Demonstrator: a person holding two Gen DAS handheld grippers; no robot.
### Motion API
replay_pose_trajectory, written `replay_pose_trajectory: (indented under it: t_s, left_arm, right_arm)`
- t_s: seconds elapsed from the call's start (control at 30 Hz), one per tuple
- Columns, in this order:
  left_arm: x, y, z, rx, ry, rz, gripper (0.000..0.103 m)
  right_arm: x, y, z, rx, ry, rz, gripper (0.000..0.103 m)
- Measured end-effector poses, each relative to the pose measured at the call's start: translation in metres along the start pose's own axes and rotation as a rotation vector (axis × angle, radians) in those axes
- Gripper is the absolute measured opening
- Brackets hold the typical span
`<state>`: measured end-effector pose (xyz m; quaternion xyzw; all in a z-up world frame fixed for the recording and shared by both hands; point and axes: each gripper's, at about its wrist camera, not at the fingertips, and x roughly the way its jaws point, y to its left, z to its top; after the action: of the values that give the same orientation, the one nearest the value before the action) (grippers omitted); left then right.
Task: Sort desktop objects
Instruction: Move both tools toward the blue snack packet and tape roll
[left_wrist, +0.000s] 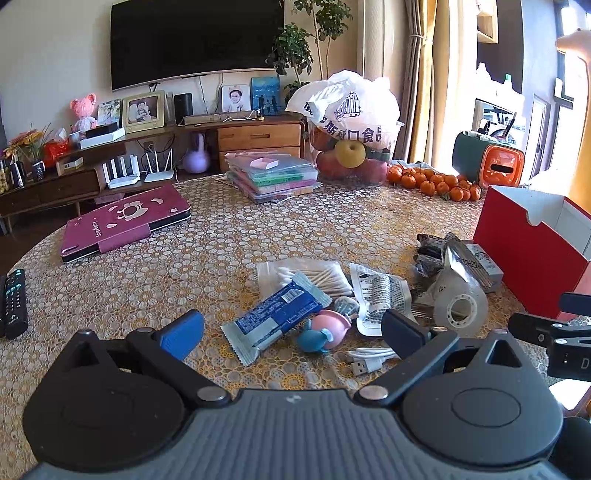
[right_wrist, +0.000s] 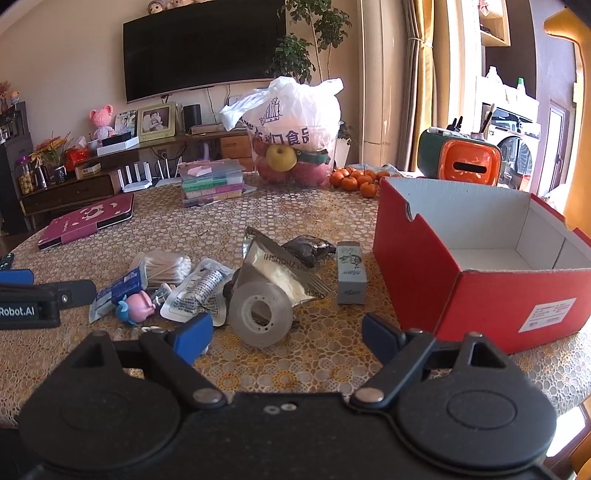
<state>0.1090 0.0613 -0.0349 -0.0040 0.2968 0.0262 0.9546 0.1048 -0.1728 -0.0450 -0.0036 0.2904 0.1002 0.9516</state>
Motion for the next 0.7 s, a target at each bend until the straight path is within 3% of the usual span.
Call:
replay_pose_trajectory:
  t_s: [0.7]
  left_arm:
    - [0.062,0.05,-0.011,0.015,0.084,0.019,0.102]
  right_arm:
    - [0.061,0.025,0.0,-0.029,0.062,-0.019,0.087]
